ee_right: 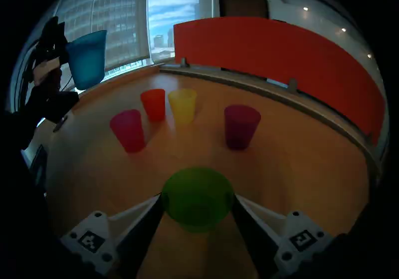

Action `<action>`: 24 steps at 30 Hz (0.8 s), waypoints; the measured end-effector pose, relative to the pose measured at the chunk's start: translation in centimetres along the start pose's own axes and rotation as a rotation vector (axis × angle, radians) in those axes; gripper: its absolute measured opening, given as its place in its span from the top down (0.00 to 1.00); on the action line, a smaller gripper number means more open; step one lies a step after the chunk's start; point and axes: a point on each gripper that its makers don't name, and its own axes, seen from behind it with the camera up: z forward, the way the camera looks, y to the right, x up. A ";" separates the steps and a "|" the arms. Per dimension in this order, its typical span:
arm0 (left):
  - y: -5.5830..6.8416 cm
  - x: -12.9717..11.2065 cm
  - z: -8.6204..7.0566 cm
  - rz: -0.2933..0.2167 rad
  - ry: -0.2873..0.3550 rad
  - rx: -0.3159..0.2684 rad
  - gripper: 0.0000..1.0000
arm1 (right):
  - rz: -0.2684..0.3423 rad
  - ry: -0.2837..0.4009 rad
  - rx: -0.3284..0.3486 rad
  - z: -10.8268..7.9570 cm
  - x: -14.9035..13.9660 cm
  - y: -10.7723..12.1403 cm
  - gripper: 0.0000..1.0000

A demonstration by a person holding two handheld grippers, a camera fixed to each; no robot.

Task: Pour water

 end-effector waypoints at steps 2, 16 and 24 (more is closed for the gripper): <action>0.1 -0.2 0.0 -0.004 -0.005 -0.002 0.17 | -0.008 -0.009 -0.002 0.1 -0.4 -0.1 0.03; 1.2 -2.4 0.4 -0.019 -0.043 -0.019 0.17 | -0.005 -0.004 -0.028 -0.4 -1.1 0.2 0.00; 2.8 -4.5 0.9 -0.023 -0.084 -0.052 0.17 | -0.002 -0.005 -0.033 -1.2 -1.5 0.2 0.00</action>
